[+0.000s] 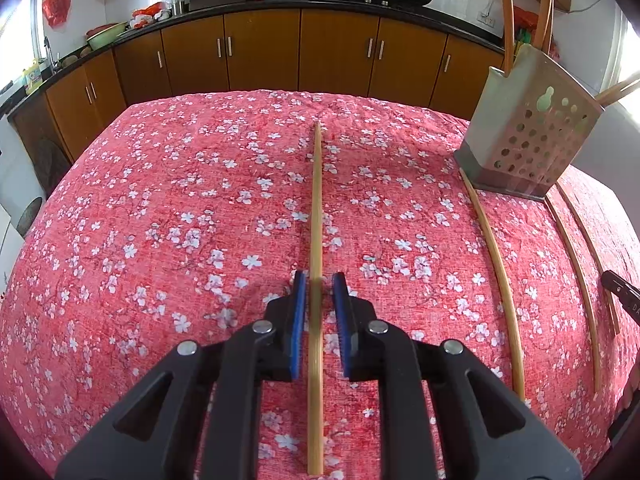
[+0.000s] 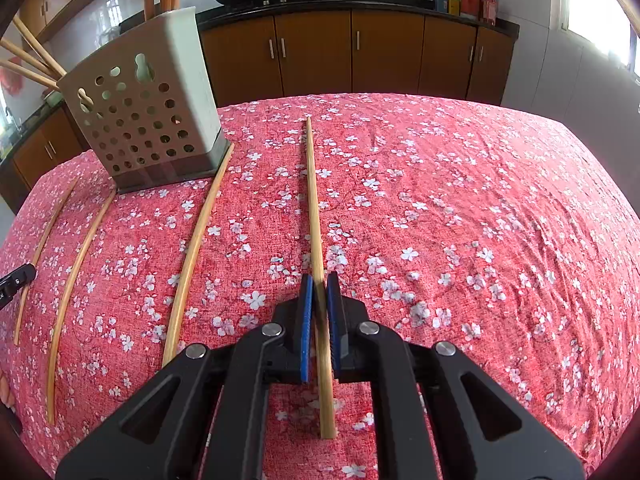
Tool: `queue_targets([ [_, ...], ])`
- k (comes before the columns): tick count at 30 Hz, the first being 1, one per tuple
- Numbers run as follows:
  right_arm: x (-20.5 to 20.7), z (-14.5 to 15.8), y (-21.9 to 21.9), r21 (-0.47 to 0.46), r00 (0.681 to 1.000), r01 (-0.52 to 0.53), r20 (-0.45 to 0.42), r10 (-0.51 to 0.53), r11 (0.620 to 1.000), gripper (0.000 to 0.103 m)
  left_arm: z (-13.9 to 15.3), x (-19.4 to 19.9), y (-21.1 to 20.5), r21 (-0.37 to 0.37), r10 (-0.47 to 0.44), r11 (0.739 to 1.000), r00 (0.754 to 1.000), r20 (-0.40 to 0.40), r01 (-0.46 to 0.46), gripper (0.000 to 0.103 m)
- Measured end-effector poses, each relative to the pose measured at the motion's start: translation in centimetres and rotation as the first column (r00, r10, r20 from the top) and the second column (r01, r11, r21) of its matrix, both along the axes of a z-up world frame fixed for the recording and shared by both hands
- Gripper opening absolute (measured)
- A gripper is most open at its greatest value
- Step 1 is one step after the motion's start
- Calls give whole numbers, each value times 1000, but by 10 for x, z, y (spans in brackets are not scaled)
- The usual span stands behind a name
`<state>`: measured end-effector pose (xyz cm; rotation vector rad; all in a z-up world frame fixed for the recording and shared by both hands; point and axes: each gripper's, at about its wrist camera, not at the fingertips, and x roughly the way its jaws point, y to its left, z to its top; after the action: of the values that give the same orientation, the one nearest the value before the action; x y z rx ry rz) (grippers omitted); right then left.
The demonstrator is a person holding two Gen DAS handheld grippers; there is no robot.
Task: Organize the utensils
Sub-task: 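Hold the grasped chopsticks in both tools against the cloth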
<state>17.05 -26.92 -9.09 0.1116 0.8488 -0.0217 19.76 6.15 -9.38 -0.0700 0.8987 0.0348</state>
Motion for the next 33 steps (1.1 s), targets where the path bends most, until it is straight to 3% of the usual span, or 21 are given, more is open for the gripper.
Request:
queue_targets([
  [18, 0, 0, 0, 0, 1000, -1, 0, 1, 1000, 9, -1, 2, -3, -9, -9, 1000, 1000, 1, 9, 20],
  [27, -10, -1, 0, 9, 1000, -4, -1, 4, 1000, 9, 1, -20, 0, 7, -39, 999, 999, -4, 39, 19],
  [30, -10, -2, 1, 10, 1000, -6, -1, 6, 1000, 8, 1, -25, -4, 26, -47, 999, 999, -7, 47, 18],
  [33, -10, -2, 0, 21, 1000, -6, 0, 6, 1000, 8, 2, -28, -6, 28, -52, 998, 999, -8, 52, 10],
])
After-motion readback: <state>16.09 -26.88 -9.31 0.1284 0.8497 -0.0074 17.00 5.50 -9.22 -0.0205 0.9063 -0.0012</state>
